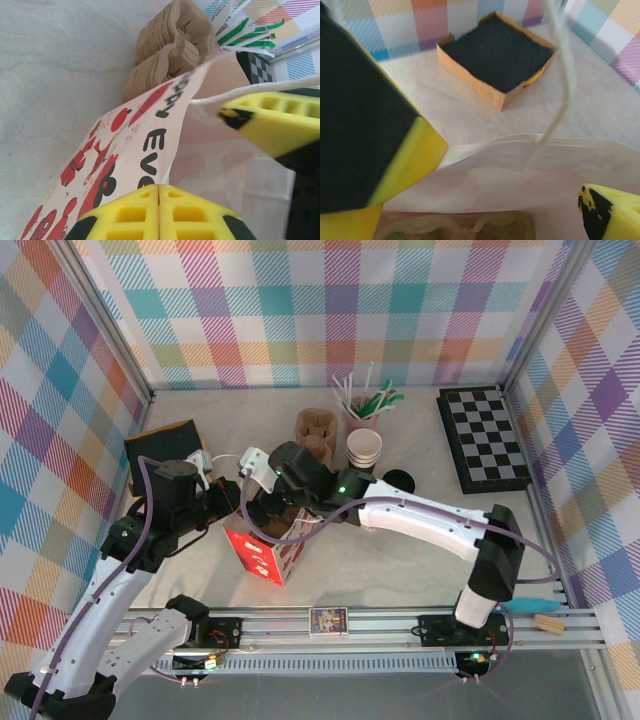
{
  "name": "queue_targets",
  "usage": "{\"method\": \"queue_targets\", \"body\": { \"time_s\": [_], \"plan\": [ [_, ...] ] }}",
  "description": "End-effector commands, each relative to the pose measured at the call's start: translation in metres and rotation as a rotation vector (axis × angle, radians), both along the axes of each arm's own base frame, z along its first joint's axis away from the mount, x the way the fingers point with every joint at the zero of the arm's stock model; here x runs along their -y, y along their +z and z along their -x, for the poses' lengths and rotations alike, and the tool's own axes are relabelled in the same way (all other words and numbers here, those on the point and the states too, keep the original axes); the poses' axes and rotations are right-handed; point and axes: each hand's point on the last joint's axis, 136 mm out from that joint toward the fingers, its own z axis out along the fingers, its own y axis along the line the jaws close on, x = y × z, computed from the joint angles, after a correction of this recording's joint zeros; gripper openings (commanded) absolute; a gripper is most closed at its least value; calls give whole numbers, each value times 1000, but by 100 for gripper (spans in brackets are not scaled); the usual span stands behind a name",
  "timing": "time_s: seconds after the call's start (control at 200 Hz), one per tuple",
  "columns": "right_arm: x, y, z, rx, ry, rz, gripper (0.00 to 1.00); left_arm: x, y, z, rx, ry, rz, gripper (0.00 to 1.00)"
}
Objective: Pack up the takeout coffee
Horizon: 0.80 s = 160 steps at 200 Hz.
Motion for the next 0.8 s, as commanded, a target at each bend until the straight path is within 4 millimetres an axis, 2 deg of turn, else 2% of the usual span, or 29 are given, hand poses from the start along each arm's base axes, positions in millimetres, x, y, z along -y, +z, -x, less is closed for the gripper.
{"method": "queue_targets", "body": {
  "time_s": [0.0, 0.13, 0.29, 0.44, 0.58, 0.795],
  "plan": [
    [1, 37, 4, 62, 19, -141, 100, -4, -4, 3, -23, 1, -30, 0],
    [-2, 40, 7, 85, 42, -204, 99, 1, -2, 2, -19, -13, -9, 0],
    [-17, 43, 2, 101, 53, -254, 100, 6, -1, 1, -20, -30, 12, 0],
    [-34, 54, -6, 131, 51, -345, 99, 9, -3, 3, -24, -46, 26, 0],
    [-38, 71, -15, 175, 8, -436, 99, 11, -4, 5, -25, -49, 40, 0],
    [-27, 107, -22, 271, -50, -563, 99, 9, -6, 8, -25, -51, 42, 0]
  ]
}}
